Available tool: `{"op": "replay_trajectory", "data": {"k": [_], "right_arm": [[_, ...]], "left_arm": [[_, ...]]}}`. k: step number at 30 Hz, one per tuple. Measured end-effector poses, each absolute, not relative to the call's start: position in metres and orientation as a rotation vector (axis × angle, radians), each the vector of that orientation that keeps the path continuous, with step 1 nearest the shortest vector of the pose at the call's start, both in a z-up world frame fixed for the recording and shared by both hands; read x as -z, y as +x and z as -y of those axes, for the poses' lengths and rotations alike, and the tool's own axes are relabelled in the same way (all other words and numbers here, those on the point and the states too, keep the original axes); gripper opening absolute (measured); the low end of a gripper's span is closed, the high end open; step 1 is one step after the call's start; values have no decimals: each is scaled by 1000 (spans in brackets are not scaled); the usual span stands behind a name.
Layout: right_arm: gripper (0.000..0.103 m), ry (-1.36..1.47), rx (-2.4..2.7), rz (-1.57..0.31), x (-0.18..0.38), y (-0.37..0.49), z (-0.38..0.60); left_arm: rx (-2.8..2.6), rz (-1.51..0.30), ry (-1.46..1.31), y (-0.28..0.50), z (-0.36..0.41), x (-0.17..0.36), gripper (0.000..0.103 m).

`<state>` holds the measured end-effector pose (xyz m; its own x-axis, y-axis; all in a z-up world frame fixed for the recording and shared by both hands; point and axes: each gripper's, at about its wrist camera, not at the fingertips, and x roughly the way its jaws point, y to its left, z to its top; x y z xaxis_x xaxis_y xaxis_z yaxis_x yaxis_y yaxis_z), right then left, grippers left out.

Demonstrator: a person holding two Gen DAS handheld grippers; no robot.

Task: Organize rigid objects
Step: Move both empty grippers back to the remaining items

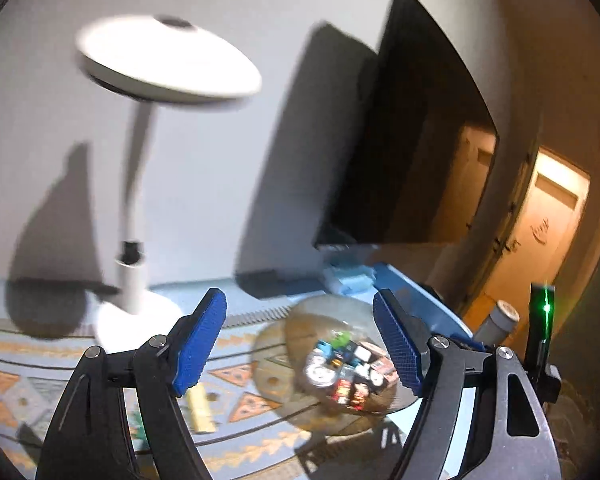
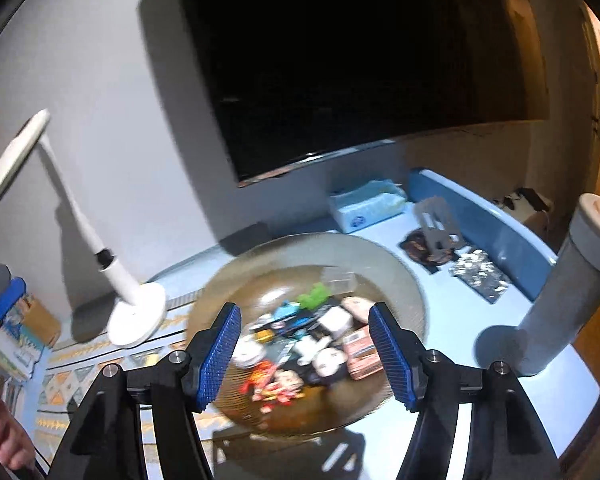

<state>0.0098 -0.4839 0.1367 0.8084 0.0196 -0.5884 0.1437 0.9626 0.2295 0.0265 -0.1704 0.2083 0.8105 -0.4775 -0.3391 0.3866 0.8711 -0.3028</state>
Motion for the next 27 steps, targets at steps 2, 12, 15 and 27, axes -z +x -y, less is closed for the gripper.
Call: {"op": "replay_trajectory", "data": {"k": [2,12,15,27], "right_arm": [[65,261,35,-626,-139,8,467],[65,138,-134,-735,-112,19,366],[65,96,-166,-769,-100,24,340],[65,194,-278,-966,-43,79,289]], "left_arm": [[435,-394,-246,17,146,-213,75],[303,-533,-285,19,81,-151,74],[294,-606,-257,27,77,-125,74],[278,-858,-103,70,92,-24,74]]}}
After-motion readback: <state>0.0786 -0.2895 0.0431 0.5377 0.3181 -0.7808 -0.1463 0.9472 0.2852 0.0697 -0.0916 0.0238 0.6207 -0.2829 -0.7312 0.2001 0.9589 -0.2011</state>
